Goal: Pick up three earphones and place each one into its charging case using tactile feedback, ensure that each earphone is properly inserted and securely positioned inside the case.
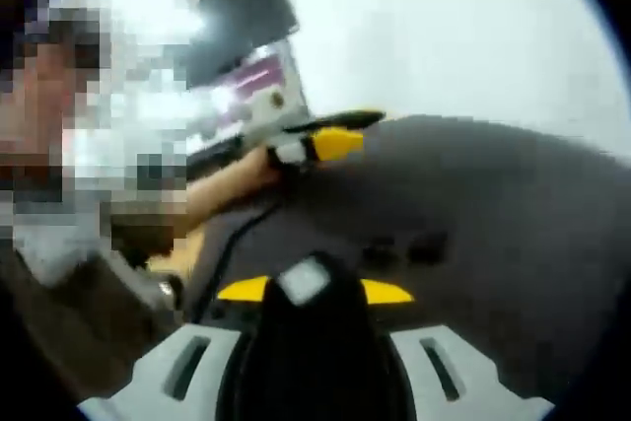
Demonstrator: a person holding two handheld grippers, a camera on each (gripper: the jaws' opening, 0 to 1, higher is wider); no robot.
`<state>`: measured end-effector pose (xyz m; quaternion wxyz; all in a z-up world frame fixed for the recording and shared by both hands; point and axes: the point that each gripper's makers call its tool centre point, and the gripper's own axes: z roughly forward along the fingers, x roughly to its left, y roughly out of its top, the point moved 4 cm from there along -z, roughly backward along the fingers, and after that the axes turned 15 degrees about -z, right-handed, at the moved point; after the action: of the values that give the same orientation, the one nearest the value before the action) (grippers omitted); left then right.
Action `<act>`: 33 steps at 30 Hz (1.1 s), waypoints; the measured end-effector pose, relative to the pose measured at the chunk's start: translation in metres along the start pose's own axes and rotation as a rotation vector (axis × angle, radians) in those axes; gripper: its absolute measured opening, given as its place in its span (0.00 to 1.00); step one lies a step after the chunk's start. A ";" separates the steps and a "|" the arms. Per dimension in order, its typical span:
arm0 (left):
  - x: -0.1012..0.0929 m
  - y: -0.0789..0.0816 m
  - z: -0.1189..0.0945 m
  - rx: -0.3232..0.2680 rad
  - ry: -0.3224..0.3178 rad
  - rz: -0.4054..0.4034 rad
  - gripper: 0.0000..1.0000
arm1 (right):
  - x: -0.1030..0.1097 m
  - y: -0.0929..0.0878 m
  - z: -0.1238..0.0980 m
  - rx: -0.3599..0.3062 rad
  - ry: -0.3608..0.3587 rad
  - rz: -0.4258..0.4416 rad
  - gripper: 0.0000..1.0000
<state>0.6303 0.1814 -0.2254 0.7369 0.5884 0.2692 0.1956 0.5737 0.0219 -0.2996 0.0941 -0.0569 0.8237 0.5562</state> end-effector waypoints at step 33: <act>-0.077 -0.074 0.002 0.426 -0.401 0.011 0.40 | 0.004 -0.004 0.008 -0.007 0.059 0.065 0.36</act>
<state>0.5692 0.1163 -0.2846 0.6341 0.7583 0.1502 0.0184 0.5710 0.0277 -0.3065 0.0514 -0.0469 0.8255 0.5600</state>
